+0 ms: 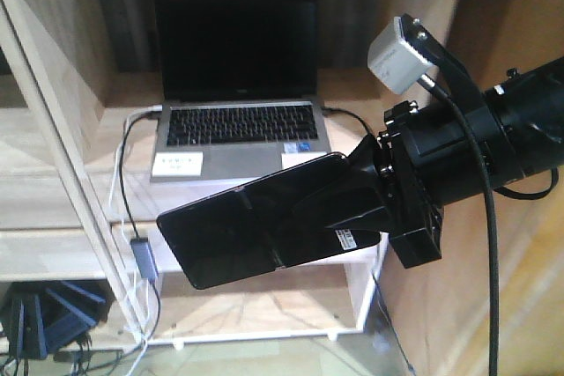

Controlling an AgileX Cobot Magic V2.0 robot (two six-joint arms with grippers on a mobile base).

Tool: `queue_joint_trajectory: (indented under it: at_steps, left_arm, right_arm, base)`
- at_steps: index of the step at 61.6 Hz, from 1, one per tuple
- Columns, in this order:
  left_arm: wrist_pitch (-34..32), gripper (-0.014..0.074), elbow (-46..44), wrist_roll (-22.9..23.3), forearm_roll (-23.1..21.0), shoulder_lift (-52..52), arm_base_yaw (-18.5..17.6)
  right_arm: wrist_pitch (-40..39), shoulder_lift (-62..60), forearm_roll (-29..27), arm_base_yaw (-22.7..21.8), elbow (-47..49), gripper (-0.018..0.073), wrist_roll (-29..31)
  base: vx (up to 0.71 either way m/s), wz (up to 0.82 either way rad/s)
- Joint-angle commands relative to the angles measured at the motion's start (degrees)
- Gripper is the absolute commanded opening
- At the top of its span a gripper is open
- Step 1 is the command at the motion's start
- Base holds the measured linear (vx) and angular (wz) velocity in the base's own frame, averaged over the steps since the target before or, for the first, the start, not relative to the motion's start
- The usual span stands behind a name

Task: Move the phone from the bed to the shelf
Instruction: 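Carry the phone in the right gripper as the base drives to the shelf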

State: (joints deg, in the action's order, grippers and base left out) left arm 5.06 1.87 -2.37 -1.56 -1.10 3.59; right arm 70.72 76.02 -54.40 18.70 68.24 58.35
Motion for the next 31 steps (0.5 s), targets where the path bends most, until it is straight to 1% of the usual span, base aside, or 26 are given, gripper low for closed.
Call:
queue_joint_trajectory:
  at_steps: [1, 12, 31]
  left_arm:
    - [-4.1, 0.0001, -1.4, 0.5, -0.6, -0.4, -0.4]
    - [-4.1, 0.0001, -1.4, 0.5, -0.6, -0.4, -0.4]
    - [-4.1, 0.0001, -1.4, 0.5, -0.6, -0.4, -0.4]
  right_arm:
    - [2.9, -1.7, -4.6, -0.1, 1.6, -0.0002, 0.5]
    - [2.9, -1.7, -4.6, -0.1, 1.6, -0.0002, 0.5]
    - [2.9, -1.7, -4.6, -0.1, 1.6, -0.0002, 0.5]
  base:
    - [0.28, 0.11]
    - [0.27, 0.07]
    - [0.25, -0.01]
